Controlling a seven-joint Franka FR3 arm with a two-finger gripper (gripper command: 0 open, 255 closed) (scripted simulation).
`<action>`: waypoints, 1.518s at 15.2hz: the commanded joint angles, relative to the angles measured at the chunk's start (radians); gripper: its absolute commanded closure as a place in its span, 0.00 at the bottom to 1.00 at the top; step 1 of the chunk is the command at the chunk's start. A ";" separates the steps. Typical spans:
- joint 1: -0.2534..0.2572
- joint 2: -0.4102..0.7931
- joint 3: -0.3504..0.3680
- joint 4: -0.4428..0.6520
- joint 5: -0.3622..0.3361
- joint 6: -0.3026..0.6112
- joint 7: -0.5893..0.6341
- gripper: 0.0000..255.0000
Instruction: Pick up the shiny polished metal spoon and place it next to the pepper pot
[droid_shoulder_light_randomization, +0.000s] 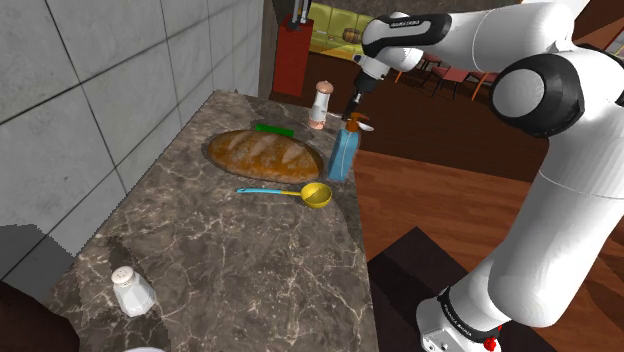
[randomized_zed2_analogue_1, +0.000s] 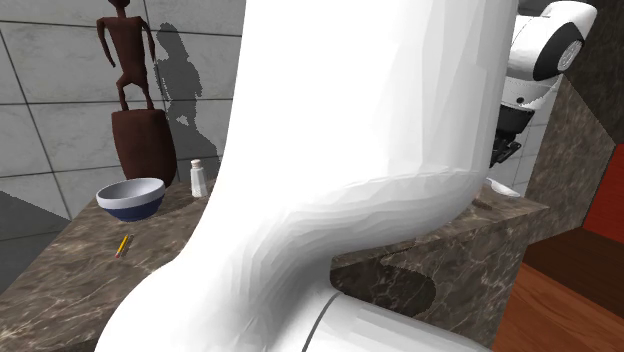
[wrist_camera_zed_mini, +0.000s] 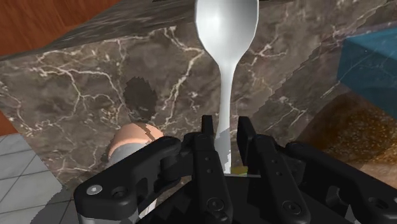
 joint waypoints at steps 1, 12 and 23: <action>0.001 0.006 0.002 -0.019 0.006 0.024 -0.008 1.00; -0.003 0.058 0.016 -0.095 0.046 0.141 -0.057 1.00; -0.006 0.084 0.024 -0.117 0.066 0.185 -0.078 1.00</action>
